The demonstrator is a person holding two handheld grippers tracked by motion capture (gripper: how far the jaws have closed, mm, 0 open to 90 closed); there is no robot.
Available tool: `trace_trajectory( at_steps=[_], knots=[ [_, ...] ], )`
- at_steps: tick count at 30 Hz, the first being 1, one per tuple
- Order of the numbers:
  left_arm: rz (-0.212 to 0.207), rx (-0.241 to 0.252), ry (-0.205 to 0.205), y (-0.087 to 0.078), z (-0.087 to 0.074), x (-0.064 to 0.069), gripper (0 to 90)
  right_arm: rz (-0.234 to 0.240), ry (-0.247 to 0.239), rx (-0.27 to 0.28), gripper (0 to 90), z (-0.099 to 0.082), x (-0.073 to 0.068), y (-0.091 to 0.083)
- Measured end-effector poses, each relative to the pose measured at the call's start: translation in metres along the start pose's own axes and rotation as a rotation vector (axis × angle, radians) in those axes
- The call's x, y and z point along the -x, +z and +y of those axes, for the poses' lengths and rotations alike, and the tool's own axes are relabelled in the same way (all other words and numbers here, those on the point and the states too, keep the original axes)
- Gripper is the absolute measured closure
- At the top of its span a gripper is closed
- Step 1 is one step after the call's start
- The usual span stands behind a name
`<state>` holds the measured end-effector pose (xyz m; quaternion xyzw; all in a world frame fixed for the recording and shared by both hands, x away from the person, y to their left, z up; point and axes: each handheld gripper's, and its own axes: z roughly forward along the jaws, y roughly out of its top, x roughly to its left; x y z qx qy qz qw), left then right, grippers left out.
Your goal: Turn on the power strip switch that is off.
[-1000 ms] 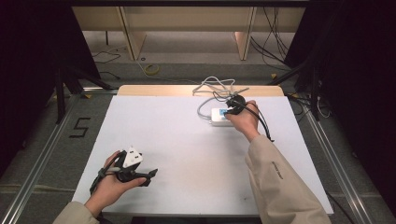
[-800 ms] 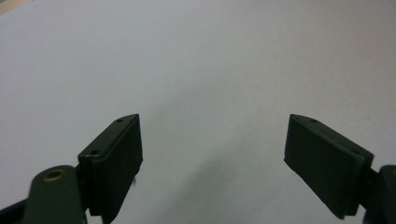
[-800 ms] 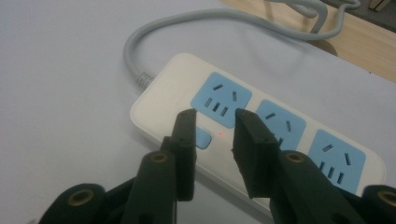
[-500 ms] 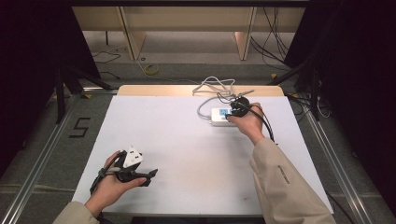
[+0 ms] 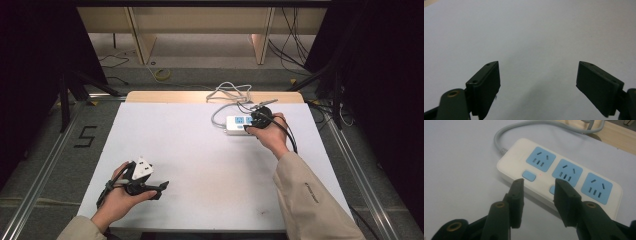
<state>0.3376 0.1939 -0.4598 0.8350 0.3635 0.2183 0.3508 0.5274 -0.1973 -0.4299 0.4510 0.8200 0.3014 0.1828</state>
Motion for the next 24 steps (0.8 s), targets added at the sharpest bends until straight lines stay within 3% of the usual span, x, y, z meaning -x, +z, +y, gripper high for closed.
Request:
trace_trajectory(
  at_steps=[24],
  knots=[
    [0.002,-0.001,-0.004,0.0,0.0,0.0,19.0,0.019,0.002,0.035,56.0,-0.016,-0.002,-0.026]
  ],
)
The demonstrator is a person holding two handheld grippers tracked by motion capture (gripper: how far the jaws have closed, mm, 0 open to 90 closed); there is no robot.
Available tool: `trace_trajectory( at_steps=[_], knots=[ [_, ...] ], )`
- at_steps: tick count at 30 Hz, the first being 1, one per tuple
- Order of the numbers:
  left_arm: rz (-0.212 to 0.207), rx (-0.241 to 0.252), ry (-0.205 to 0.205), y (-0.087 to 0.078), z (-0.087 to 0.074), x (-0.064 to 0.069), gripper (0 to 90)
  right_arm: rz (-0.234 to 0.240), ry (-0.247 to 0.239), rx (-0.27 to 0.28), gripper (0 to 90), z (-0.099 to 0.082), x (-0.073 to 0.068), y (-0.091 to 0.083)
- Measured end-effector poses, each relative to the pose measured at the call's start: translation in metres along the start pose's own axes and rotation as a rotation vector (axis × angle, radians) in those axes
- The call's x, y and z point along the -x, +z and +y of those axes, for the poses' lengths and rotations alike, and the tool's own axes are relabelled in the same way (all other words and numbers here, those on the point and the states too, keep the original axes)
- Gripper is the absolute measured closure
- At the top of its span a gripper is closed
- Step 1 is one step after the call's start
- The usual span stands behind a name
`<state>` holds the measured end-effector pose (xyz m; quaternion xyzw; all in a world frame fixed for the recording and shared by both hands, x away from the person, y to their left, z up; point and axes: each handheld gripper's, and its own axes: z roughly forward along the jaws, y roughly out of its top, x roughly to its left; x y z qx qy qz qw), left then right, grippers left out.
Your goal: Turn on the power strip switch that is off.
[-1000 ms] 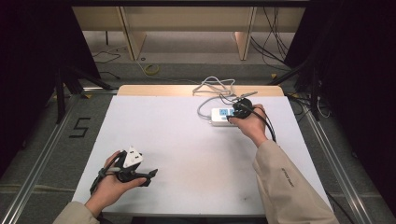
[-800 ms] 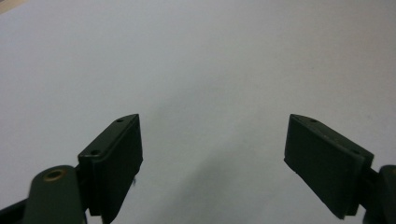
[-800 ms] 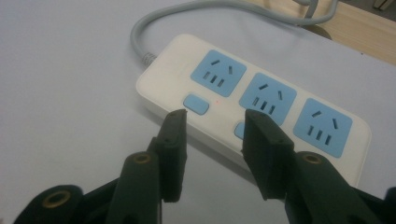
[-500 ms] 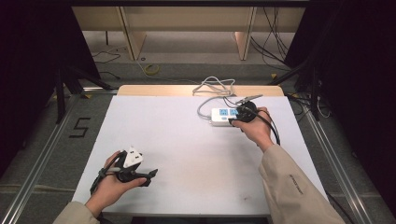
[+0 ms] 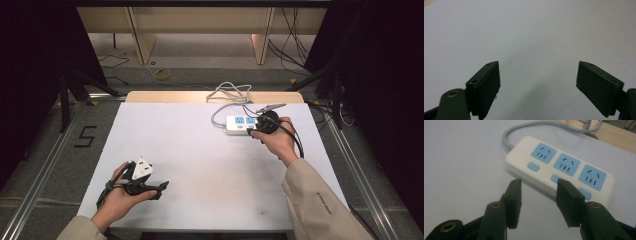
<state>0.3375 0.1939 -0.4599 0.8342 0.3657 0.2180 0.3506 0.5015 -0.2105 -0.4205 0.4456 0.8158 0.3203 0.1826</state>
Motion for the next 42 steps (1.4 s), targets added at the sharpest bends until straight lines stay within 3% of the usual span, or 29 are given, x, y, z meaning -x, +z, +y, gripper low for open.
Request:
trace_trajectory(
  at_steps=[22,42],
  knots=[
    [0.001,0.005,-0.012,0.0,0.0,0.0,19.1,0.03,-0.023,0.032,53.7,-0.017,-0.009,-0.025],
    [-0.001,0.005,-0.018,0.0,0.0,0.0,19.1,0.056,-0.015,0.055,50.2,-0.037,-0.011,-0.048]
  ],
)
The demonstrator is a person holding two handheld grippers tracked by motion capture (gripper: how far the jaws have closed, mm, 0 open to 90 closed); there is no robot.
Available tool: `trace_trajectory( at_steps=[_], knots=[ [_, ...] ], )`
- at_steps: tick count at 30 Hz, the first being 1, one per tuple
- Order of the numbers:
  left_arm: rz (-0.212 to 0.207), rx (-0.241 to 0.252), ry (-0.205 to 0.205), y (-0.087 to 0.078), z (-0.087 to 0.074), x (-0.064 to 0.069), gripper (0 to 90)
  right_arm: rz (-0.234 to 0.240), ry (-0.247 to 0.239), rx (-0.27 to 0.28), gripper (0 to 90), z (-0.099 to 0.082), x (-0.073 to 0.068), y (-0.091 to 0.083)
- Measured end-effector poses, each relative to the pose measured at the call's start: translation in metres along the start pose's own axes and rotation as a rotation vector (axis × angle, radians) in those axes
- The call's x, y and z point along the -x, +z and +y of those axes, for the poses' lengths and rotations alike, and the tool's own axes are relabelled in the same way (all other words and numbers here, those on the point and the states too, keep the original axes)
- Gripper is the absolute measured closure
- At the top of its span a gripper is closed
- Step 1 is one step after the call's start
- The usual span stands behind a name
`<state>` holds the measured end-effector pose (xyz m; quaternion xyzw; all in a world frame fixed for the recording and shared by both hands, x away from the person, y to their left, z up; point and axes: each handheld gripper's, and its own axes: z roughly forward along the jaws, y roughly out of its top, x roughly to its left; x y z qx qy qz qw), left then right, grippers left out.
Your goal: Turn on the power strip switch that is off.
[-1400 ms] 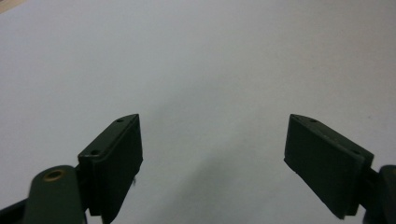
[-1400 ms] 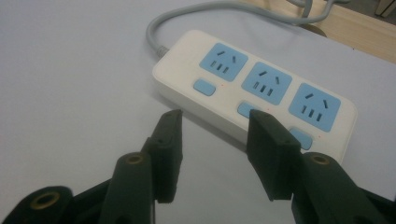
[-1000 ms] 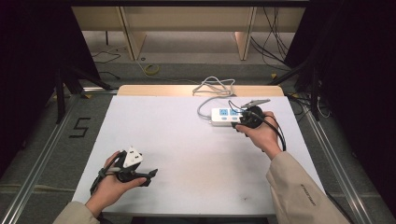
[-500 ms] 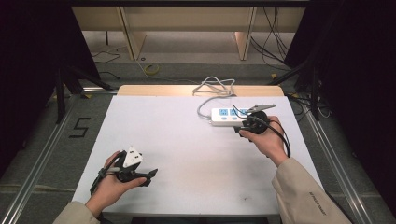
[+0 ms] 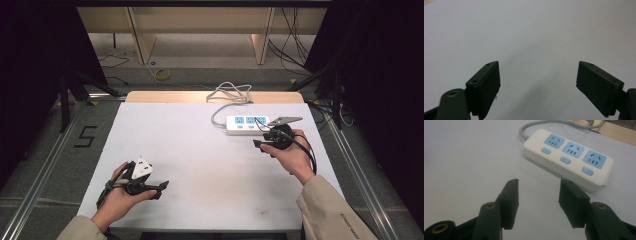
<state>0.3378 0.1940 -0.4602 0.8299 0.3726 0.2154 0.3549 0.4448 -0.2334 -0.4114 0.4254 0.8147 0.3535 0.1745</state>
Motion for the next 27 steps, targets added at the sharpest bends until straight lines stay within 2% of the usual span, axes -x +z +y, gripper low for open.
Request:
trace_trajectory(
  at_steps=[9,15,21,27],
  knots=[
    [-0.004,0.003,-0.016,0.0,0.0,-0.001,19.0,0.044,0.03,0.017,48.3,-0.011,-0.003,-0.007],
    [-0.003,0.004,-0.015,0.0,0.0,-0.001,19.1,0.041,0.023,0.028,44.1,-0.022,-0.006,-0.013],
    [-0.003,0.004,-0.014,0.0,0.0,-0.001,19.1,0.067,0.017,0.063,38.4,-0.033,-0.009,-0.02],
    [-0.011,0.006,-0.024,0.0,0.0,-0.001,19.1,0.07,0.018,0.077,34.0,-0.046,-0.012,-0.027]
  ],
)
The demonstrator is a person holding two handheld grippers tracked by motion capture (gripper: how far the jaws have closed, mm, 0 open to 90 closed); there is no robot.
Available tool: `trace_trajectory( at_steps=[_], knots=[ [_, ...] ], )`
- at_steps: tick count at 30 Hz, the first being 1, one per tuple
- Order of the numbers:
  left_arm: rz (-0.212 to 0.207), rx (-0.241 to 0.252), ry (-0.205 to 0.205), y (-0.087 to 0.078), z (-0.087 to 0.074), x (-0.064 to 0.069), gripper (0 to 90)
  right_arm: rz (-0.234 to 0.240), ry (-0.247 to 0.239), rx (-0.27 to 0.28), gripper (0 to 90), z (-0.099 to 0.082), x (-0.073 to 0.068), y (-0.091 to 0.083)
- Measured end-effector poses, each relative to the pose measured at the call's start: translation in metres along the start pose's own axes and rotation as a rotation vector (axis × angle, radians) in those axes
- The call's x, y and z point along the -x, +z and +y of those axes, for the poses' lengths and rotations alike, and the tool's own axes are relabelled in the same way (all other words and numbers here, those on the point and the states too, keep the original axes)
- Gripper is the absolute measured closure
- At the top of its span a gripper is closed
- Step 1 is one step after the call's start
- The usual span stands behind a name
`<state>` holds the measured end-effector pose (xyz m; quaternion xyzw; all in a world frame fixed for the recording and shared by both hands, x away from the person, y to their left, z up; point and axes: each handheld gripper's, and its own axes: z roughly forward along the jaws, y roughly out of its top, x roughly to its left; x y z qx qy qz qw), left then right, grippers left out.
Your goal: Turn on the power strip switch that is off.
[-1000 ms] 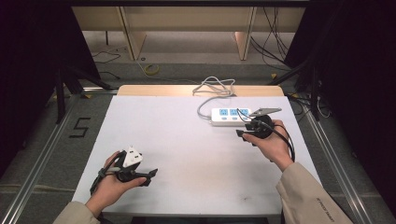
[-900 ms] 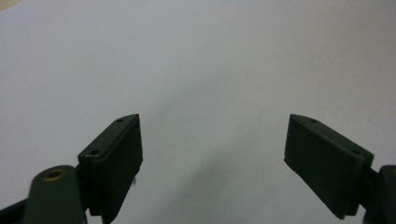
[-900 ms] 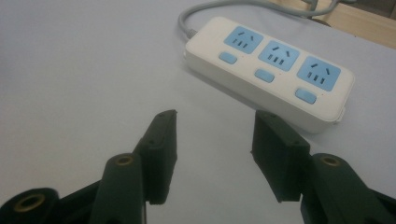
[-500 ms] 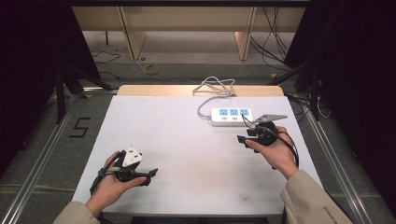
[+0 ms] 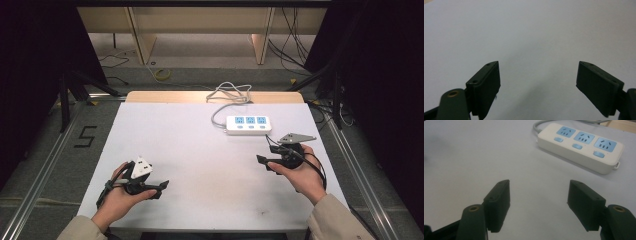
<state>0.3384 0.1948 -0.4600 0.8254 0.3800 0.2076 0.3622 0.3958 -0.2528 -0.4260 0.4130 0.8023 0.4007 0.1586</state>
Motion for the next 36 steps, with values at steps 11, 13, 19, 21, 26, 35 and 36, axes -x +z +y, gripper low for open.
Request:
trace_trajectory(
  at_steps=[11,13,19,21,26,35,36],
  knots=[
    [0.001,0.003,0.003,0.0,0.0,0.0,19.1,-0.009,0.02,0.029,30.2,-0.025,-0.001,-0.016],
    [0.001,0.003,0.003,0.0,0.0,0.0,19.1,-0.015,0.024,0.035,29.5,-0.029,0.0,-0.019],
    [-0.003,0.004,0.006,-0.001,0.001,0.001,19.1,-0.02,0.048,0.036,29.2,-0.046,-0.001,-0.028],
    [-0.006,0.004,0.009,-0.001,0.001,0.002,19.1,-0.02,0.055,0.032,29.2,-0.051,-0.003,-0.03],
    [-0.006,0.0,0.011,0.0,0.002,0.002,19.1,-0.025,0.069,0.055,29.3,-0.057,-0.004,-0.039],
    [-0.043,0.015,0.006,0.002,0.008,0.013,19.0,-0.027,0.066,0.063,29.1,-0.058,-0.003,-0.041],
    [-0.043,0.015,0.006,0.002,0.008,0.013,18.9,-0.03,0.067,0.068,29.0,-0.058,-0.003,-0.041]
  ],
)
